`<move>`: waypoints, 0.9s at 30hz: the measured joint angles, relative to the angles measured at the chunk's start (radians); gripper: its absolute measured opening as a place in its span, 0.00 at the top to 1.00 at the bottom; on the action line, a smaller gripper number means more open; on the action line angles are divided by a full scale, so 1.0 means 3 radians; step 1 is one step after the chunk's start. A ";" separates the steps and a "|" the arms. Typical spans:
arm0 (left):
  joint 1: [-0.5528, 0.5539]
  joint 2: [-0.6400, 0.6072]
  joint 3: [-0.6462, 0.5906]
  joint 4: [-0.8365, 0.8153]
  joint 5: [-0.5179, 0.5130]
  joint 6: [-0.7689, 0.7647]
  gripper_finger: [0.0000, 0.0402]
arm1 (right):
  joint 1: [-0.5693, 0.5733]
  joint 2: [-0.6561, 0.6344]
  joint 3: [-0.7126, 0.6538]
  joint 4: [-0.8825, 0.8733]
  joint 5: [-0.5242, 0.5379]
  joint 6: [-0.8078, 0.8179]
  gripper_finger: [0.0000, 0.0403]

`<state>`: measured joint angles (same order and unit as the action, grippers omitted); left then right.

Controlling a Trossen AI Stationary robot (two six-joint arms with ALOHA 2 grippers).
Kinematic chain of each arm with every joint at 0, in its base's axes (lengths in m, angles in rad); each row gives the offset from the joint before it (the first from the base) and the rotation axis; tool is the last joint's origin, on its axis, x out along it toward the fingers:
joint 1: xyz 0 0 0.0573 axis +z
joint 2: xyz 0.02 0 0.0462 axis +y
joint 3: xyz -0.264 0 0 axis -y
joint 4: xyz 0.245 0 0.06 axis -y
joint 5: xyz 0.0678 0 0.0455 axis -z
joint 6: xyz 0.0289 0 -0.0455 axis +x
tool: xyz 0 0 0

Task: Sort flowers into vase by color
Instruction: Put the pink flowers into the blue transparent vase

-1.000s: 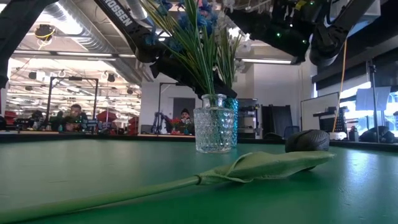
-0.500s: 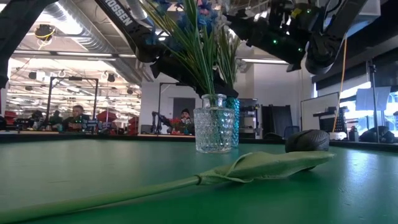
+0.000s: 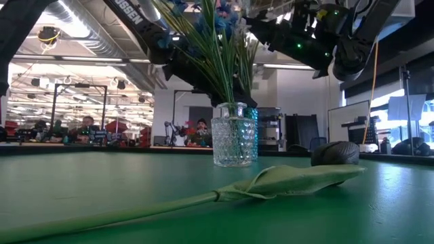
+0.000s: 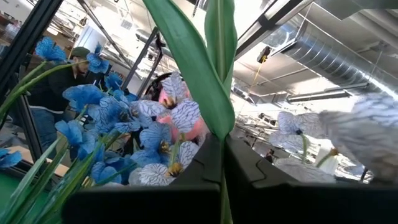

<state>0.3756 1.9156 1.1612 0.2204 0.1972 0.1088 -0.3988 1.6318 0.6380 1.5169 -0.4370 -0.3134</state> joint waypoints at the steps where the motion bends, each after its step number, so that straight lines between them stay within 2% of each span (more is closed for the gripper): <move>1: 0.0000 -0.0036 -0.0001 -0.0078 -0.0044 0.0001 0.41 | 0.0000 0.0000 0.0000 0.0001 -0.0001 -0.0001 1.00; 10: -0.0014 -0.0253 -0.0008 -0.0564 -0.0191 0.0009 0.39 | 0.0000 -0.0043 0.0001 -0.0004 0.0005 -0.0010 1.00; 16: -0.0027 -0.0259 -0.0003 -0.0626 -0.0218 -0.0031 0.39 | 0.0000 -0.0043 0.0001 -0.0009 0.0028 -0.0015 1.00; 21: -0.0041 -0.0300 -0.0002 -0.0668 -0.0637 -0.0095 0.39 | -0.0004 -0.0060 0.0001 -0.0034 0.0034 -0.0018 1.00; 27: -0.0039 -0.0448 -0.0009 -0.0924 -0.0782 -0.0163 0.36 | -0.0004 -0.0096 0.0001 -0.0090 0.0041 -0.0030 1.00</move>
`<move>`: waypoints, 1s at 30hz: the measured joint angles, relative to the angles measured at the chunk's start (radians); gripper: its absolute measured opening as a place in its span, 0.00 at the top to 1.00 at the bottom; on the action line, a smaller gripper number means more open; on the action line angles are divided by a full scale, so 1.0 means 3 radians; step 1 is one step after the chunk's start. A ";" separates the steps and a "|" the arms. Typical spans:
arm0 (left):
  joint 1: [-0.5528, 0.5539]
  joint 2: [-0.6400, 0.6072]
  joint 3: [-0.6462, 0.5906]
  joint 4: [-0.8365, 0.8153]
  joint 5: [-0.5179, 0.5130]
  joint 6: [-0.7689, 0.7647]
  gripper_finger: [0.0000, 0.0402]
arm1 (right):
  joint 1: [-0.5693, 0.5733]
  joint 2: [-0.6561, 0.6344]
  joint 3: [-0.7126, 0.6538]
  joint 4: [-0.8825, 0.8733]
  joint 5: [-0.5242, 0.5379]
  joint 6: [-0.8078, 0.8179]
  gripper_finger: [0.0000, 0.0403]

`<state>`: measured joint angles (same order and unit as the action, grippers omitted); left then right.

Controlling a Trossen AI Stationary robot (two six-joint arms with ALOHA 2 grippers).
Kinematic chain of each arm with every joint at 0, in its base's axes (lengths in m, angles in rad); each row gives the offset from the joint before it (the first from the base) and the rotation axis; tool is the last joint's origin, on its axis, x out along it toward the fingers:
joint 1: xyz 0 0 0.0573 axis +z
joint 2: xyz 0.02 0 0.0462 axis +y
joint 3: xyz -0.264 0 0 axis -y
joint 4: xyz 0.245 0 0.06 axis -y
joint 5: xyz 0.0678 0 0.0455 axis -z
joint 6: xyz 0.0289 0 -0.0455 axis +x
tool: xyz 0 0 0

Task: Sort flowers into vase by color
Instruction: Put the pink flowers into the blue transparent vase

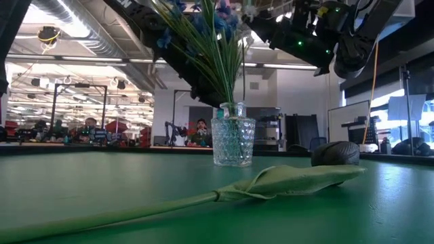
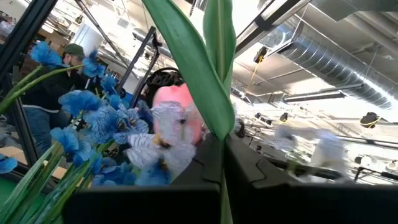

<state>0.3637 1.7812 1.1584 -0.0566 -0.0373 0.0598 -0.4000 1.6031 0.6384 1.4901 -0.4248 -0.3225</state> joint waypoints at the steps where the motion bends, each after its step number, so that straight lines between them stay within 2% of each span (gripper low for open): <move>1: -0.0001 -0.0031 -0.0003 -0.0039 -0.0016 -0.0008 0.35 | 0.0000 -0.0002 0.0000 0.0001 0.0010 0.0000 1.00; 22: 0.0014 -0.0224 0.0003 -0.0568 -0.0128 -0.0075 0.35 | 0.0001 -0.0026 0.0000 -0.0102 0.0079 -0.0065 1.00; 30: 0.0015 -0.0390 -0.0001 -0.0685 -0.0199 -0.0062 0.35 | 0.0000 -0.0360 -0.0001 -0.0554 0.0174 -0.0258 1.00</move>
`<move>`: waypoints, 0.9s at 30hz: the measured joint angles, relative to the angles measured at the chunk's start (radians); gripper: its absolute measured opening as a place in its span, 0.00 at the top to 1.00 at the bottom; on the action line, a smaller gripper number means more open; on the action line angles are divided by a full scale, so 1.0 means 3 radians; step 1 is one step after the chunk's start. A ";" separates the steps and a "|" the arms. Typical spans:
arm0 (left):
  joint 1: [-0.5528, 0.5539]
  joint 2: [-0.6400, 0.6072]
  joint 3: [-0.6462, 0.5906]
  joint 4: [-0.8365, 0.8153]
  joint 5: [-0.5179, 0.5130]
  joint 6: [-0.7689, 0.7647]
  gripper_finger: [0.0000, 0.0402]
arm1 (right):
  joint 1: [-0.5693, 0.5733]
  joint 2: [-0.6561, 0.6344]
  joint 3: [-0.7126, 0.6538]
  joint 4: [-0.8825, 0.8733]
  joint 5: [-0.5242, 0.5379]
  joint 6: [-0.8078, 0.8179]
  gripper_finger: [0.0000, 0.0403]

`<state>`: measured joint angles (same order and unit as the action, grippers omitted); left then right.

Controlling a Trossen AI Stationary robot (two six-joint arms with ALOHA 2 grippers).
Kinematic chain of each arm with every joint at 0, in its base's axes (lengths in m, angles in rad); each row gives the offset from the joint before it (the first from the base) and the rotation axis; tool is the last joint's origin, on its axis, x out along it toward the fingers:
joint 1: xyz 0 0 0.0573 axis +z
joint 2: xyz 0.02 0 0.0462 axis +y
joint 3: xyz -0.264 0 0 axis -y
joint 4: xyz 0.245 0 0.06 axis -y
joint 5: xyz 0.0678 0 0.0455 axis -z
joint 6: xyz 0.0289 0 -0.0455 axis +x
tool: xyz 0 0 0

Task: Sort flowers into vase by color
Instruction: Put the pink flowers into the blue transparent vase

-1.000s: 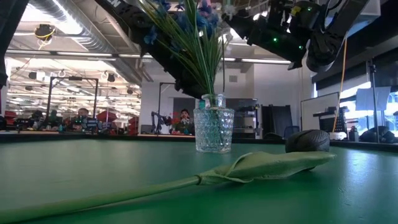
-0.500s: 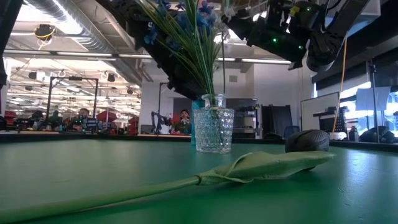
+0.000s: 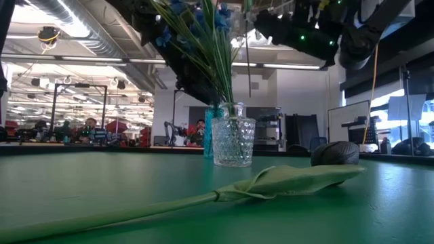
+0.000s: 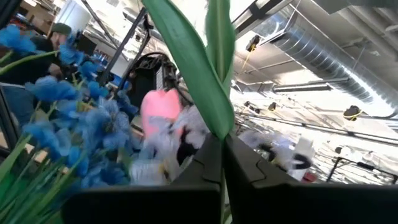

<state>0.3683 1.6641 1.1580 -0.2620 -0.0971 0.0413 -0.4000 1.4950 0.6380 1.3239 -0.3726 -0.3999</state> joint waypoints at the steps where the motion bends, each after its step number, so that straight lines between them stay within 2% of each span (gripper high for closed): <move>1: 0.0000 -0.0011 0.0000 0.0013 -0.0001 0.0019 0.35 | 0.0000 -0.0056 0.0000 -0.0063 0.0013 -0.0009 1.00; 9: -0.0001 -0.0140 0.0003 -0.0016 -0.0084 0.0064 0.35 | 0.0001 -0.0372 0.0001 -0.0586 0.0049 -0.0138 1.00; 27: -0.0008 -0.0828 0.0008 -0.0785 -0.0487 -0.0015 0.35 | 0.0001 -0.0443 -0.0001 -0.0715 0.0108 -0.0149 1.00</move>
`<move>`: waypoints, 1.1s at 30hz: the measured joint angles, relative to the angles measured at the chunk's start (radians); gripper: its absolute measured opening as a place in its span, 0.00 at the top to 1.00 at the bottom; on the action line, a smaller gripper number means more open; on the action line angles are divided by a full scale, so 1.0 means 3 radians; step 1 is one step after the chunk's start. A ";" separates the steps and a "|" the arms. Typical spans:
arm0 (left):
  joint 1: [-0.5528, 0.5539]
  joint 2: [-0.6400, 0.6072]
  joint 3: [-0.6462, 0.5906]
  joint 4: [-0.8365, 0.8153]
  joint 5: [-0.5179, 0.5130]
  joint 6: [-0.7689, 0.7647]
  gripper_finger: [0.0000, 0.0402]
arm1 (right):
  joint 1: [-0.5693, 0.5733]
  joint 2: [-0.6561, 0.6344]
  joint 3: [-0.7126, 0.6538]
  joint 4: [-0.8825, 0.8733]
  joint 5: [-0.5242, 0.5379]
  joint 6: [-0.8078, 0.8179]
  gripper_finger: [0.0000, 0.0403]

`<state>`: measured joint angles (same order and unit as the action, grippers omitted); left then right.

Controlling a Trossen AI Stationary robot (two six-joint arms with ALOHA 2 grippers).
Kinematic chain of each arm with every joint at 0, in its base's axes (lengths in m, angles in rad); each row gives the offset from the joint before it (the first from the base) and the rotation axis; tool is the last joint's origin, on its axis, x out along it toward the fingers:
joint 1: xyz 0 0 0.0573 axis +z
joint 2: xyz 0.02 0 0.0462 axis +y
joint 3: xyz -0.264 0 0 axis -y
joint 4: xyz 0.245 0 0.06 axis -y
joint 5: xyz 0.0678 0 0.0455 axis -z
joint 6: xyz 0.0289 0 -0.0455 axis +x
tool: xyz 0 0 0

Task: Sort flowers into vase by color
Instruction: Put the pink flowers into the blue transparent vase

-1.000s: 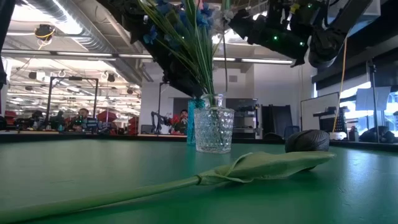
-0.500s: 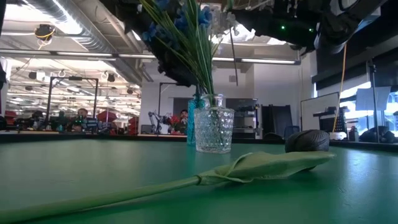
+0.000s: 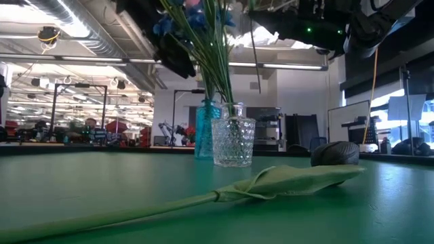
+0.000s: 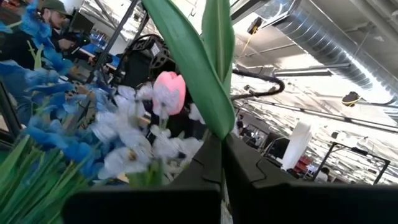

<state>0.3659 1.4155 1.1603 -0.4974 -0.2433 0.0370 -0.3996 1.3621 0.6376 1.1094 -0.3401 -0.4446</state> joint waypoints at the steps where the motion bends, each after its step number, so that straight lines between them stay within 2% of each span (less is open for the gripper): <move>1: 0.0001 -0.0024 0.0000 -0.0022 -0.0004 -0.0004 0.35 | 0.0000 0.0000 0.0000 -0.0001 0.0000 0.0000 1.00; 9: -0.0001 -0.0131 0.0000 -0.0189 -0.0024 -0.0024 0.35 | 0.0000 0.0000 0.0000 -0.0068 0.0000 0.0001 1.00; 16: -0.0001 -0.0130 0.0000 -0.0620 -0.0047 -0.0117 0.35 | 0.0000 0.0000 0.0000 -0.0072 0.0000 0.0003 1.00; 25: -0.0001 -0.0204 0.0000 -0.1097 -0.0291 -0.0232 0.35 | 0.0000 0.0000 0.0000 -0.0071 0.0057 0.0005 1.00; 28: -0.0001 -0.0306 0.0000 -0.1224 -0.0323 -0.0271 0.35 | 0.0000 0.0000 0.0000 -0.0069 0.0058 0.0013 1.00; 33: -0.0001 -0.0508 0.0001 -0.1527 -0.0582 -0.0383 0.35 | 0.0003 0.0000 0.0000 -0.0061 0.0132 0.0018 1.00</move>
<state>0.3656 1.2630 1.1606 -0.9556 -0.4178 -0.0780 -0.3988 1.3621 0.6376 1.0912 -0.3005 -0.4391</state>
